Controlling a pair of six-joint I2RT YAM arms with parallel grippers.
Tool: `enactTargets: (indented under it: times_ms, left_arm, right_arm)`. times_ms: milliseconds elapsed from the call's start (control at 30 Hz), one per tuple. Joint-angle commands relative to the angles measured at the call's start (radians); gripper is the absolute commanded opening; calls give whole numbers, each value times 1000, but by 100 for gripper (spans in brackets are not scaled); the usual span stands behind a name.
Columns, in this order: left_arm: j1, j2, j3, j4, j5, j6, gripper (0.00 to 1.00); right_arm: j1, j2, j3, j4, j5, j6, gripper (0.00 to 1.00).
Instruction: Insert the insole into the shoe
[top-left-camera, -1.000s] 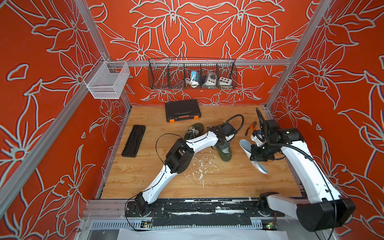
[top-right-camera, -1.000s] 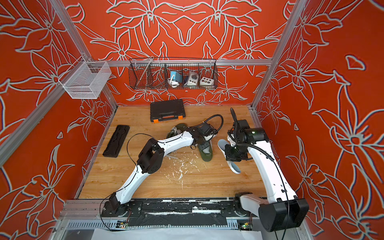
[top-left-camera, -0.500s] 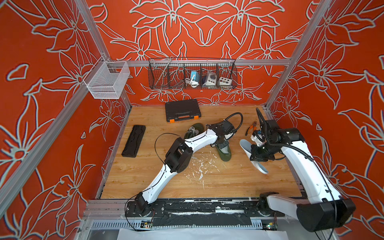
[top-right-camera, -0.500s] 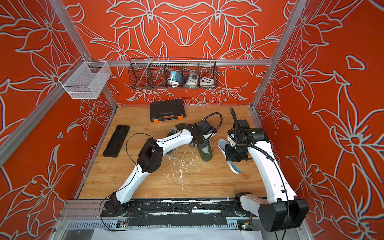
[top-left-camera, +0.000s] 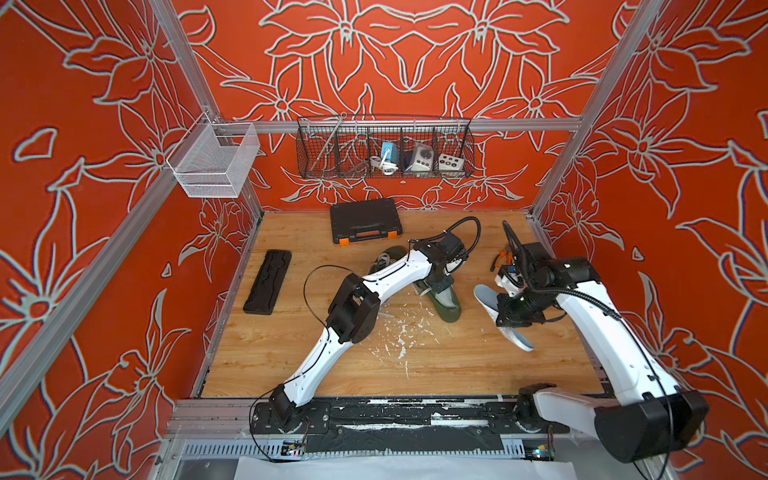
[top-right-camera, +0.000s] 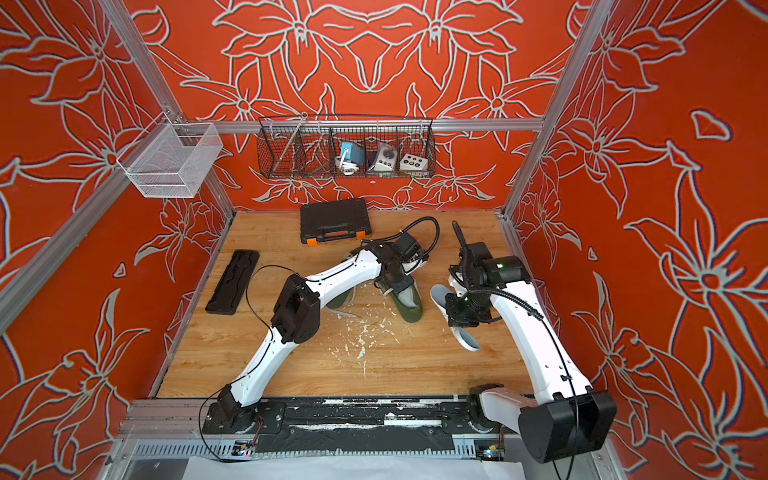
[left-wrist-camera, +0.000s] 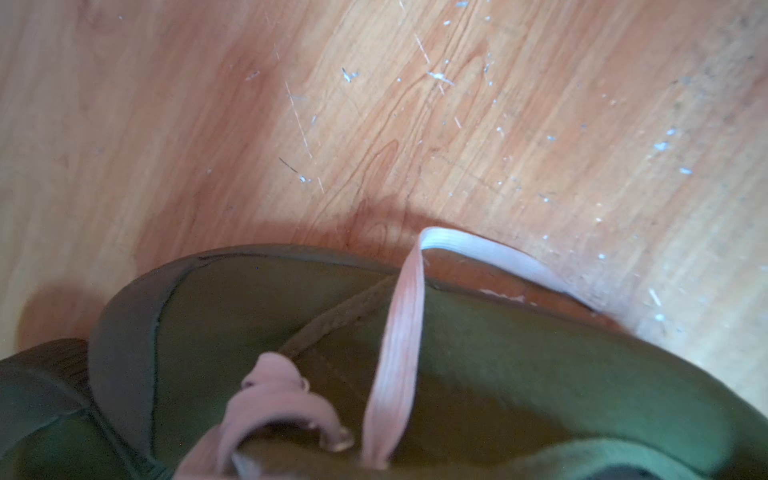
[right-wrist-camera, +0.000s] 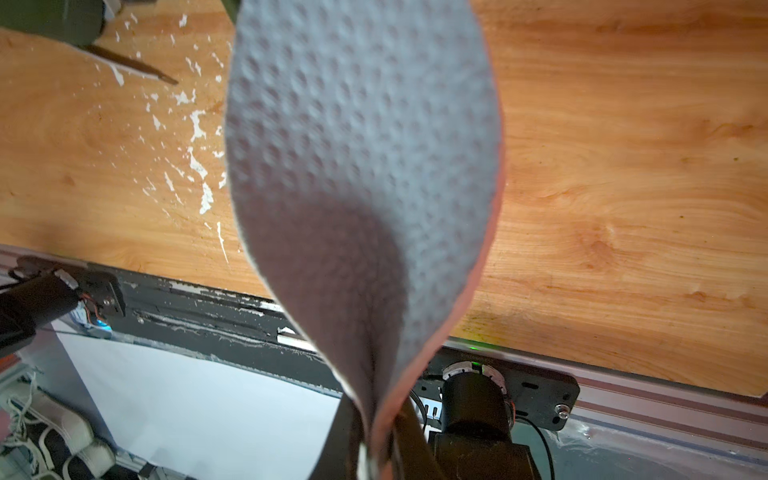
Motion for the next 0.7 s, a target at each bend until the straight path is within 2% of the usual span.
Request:
enactTargets:
  times_ms: [0,133,300,667]
  left_arm:
    - [26,-62,34,-92,128,-59,0]
    - [71,-68,30,-126,291,-130,0]
    - [102,-107,-14,-85,445,-186,0]
    - [174,-234,-247,168,788,-355,0]
  right_arm:
    - [50,37,-6,-54,-1,-30,0]
    - [111,86,26,-89,23,-40,0]
    - [166,146,81,-123,84,-53,0]
    - [264,255,189,-136,153,-63,0]
